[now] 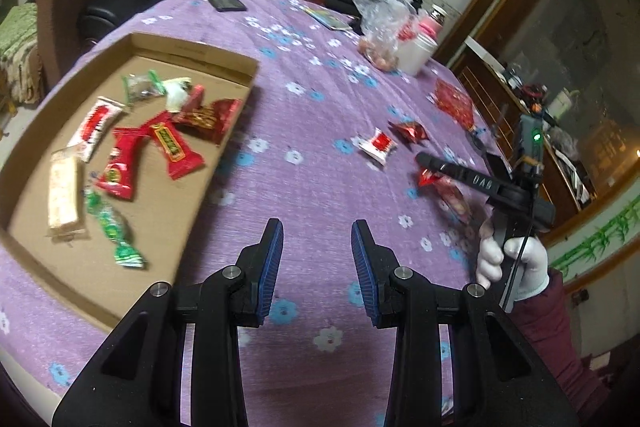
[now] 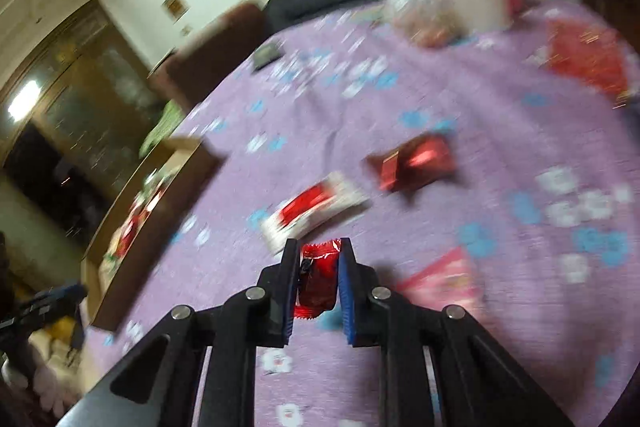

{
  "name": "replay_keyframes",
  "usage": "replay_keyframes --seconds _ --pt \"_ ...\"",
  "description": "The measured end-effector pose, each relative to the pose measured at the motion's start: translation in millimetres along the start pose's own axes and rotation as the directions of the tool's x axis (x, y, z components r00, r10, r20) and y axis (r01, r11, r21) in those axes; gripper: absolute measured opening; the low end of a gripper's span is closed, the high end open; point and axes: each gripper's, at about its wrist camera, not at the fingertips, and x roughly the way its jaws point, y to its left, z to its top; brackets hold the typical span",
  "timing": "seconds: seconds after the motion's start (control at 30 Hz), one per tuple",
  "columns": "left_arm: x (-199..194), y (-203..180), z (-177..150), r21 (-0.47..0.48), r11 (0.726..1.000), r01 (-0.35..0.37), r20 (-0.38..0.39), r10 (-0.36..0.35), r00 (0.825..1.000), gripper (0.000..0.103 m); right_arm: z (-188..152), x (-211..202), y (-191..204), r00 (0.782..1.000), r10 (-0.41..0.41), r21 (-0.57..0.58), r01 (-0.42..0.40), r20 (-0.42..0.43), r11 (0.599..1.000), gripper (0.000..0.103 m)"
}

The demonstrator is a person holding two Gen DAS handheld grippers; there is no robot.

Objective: Organize snacks
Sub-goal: 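Grasp a small red packet with the left gripper while the right grasps the pink candy bar, then carry the red packet and pink candy bar over the box lid and release them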

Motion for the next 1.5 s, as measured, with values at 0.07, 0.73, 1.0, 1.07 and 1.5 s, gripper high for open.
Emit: replay_keyframes --seconds 0.07,0.73,1.0,1.07,1.5 --pt "3.2 -2.7 0.5 0.008 1.000 0.001 -0.001 -0.001 1.000 0.034 -3.0 -16.0 -6.1 0.997 -0.063 0.017 0.062 0.054 0.998 0.025" --pt "71.7 -59.7 34.3 0.134 0.988 0.077 -0.081 -0.066 0.995 0.034 -36.2 -15.8 -17.6 0.934 -0.357 -0.062 0.356 0.002 0.932 0.040" --pt "131.9 -127.5 43.0 0.310 0.940 0.144 -0.158 -0.098 0.983 0.033 -34.1 -40.7 -43.7 0.930 -0.365 0.077 0.360 0.051 0.930 0.038" --pt "149.4 -145.4 46.5 0.354 0.918 0.178 -0.173 -0.123 0.977 0.033 -32.1 -49.3 -56.3 0.924 -0.378 0.146 0.367 0.061 0.919 0.038" --pt "218.7 -186.8 41.6 0.563 0.800 0.208 -0.216 -0.100 0.971 0.034 -30.7 -63.8 -94.9 0.937 -0.346 0.343 0.310 0.046 0.886 0.038"
